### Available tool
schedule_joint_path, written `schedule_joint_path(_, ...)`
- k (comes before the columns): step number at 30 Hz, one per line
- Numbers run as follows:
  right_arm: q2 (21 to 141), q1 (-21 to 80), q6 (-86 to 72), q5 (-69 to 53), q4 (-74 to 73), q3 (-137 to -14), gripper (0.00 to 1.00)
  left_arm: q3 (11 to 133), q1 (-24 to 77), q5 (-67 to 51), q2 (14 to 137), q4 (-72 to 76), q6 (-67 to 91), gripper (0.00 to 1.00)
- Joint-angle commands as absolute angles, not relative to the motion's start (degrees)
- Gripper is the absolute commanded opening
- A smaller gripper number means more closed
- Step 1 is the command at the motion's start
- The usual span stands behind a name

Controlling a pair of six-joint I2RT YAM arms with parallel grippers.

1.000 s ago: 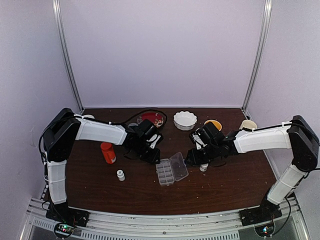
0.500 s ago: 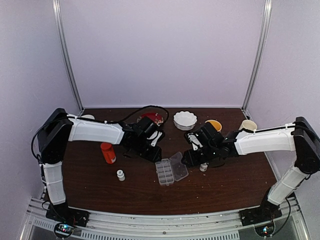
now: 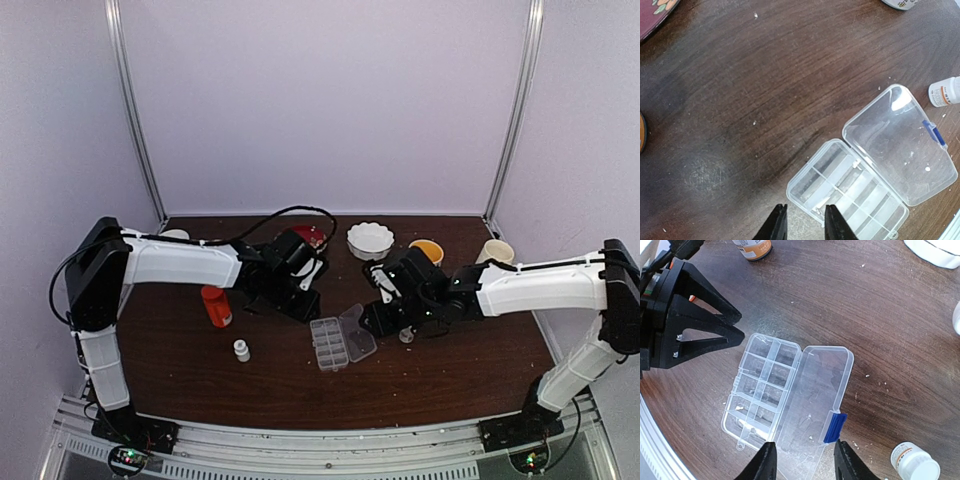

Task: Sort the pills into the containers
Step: Hold the lid of the pill container.

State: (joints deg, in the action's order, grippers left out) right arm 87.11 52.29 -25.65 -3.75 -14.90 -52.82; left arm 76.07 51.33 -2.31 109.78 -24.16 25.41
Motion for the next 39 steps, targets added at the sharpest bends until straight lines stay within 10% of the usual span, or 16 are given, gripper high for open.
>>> schedule_joint_path(1,86.2,52.8,-25.8,-0.8,-16.2,-54.6,0.4,75.1,51.9,-1.5,107.9,-25.2,25.7,0.29)
schedule_joint_path(9,92.8,52.8,-27.6,-0.3,-18.6,-57.3,0.13,73.4,51.9,-4.0,108.6,-24.4,25.3,0.24)
schedule_joint_path(39,100.5,54.1,-31.2,6.6,-15.2,-57.6,0.09,79.1,52.0,-5.4,117.1,-23.6,20.4,0.12)
